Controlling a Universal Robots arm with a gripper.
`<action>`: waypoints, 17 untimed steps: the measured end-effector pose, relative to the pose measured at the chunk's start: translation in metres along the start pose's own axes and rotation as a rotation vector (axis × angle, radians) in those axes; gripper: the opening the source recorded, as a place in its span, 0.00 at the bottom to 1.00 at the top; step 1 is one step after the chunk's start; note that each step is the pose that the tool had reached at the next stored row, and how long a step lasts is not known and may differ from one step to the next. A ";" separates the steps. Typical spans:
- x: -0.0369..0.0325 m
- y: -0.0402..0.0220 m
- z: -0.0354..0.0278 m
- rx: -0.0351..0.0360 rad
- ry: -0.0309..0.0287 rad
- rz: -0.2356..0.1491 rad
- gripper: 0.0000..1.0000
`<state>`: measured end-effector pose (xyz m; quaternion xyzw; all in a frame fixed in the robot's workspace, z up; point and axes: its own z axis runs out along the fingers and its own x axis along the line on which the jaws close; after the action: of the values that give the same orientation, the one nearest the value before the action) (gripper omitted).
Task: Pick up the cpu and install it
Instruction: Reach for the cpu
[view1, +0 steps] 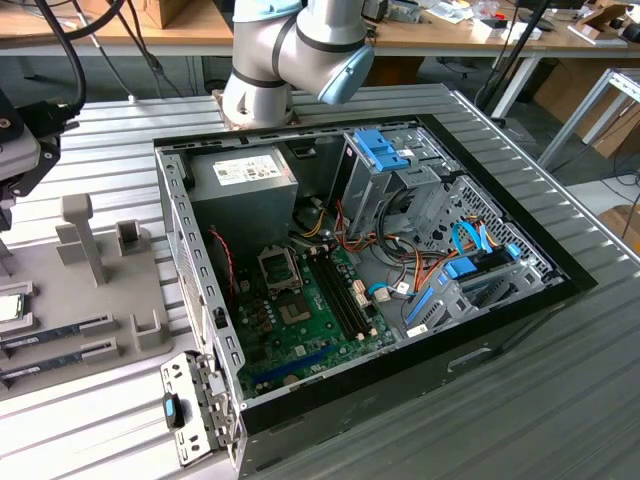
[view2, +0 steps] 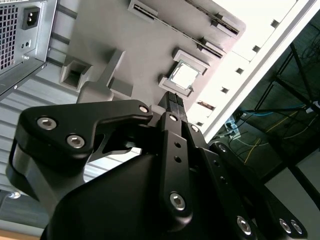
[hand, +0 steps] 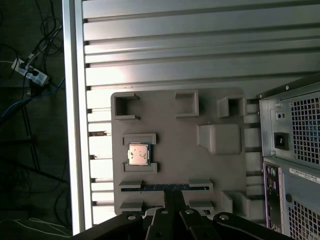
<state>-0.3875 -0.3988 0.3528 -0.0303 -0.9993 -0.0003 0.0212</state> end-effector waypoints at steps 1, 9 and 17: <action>0.0000 0.0000 0.0002 0.0000 0.0000 0.000 0.11; 0.0002 0.0000 0.0019 0.0000 0.0000 0.000 0.11; 0.0005 0.0000 0.0036 0.0000 0.0000 0.000 0.11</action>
<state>-0.3882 -0.3988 0.3492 -0.0303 -0.9993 -0.0003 0.0212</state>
